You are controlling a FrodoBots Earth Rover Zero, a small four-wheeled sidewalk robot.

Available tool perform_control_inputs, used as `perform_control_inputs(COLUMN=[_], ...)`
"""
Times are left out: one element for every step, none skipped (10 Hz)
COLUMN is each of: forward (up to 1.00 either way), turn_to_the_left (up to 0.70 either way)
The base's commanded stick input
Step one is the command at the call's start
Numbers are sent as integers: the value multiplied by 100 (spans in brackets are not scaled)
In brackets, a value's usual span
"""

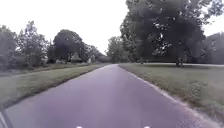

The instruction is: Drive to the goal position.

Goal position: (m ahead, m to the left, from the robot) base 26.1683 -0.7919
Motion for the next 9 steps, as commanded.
perform_control_inputs(forward=[70, 70, 70, 70, 70, 70, 70, 70, 70], turn_to_the_left=[0, 0, 0, 0, 0, 0, 0, 0, 0])
